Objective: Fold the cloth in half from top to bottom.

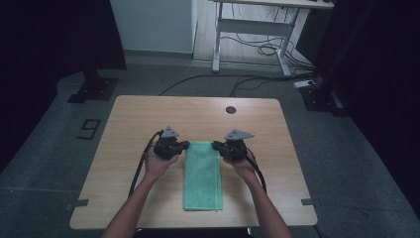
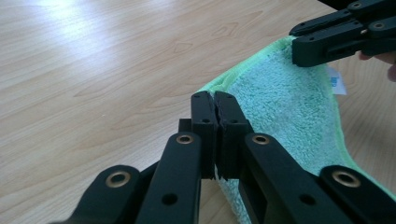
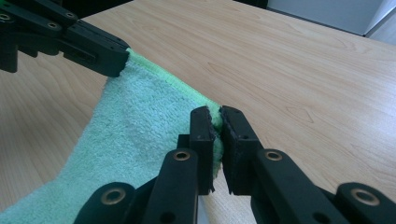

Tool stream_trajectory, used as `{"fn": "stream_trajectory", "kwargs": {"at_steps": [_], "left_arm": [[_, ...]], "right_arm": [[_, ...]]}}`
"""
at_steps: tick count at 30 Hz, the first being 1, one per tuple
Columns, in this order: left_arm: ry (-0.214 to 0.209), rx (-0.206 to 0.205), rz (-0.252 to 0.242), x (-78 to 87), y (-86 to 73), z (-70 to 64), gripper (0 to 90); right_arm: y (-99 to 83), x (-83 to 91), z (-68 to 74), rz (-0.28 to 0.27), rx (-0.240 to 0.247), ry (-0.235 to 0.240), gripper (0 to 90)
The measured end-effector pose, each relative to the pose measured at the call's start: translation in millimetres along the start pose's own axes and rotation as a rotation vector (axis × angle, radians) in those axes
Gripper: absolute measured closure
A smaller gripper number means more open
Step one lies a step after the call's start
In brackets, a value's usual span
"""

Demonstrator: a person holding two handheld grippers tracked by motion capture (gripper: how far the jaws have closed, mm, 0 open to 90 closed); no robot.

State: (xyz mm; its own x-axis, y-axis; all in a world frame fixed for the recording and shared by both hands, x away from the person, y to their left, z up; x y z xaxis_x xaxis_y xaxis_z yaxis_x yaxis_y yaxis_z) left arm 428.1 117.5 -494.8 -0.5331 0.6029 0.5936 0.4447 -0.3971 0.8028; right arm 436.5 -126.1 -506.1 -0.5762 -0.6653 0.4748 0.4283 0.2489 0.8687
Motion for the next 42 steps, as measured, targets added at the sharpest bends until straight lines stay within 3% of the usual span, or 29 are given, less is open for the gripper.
{"fn": "stream_trajectory", "kwargs": {"at_steps": [5,15,26,42], "left_arm": [[0.001,-0.004,-0.001,0.7,2.5,-0.4,87.9],[0.012,-0.016,-0.011,-6.2,26.0,3.6,87.9],[-0.012,-0.010,-0.015,-4.2,14.4,-3.7,87.8],[-0.013,-0.019,-0.018,-1.0,14.0,-6.4,87.8]], "right_arm": [[1.1,1.1,-0.6,-0.006,0.006,-0.004,82.5],[15.6,1.3,-10.3,-0.029,0.004,-0.043,82.5],[4.1,8.8,-9.2,-0.030,-0.023,-0.022,82.5],[-0.4,11.2,-7.4,-0.020,-0.063,-0.010,82.5]]}}
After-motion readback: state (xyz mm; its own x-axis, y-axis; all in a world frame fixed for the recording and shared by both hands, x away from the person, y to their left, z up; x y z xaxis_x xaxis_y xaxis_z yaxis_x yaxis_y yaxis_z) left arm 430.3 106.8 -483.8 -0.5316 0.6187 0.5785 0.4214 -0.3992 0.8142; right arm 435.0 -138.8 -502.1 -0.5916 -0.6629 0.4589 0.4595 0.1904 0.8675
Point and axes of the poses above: each handheld gripper's, and its own axes: x roughly backward along the jaws, y roughly out of its top, z roughly to its left, the point moved 2 cm from there along -x, roughly forward along the jaws, and after that the axes turned 5 degrees about -x, right-handed, at the moved point
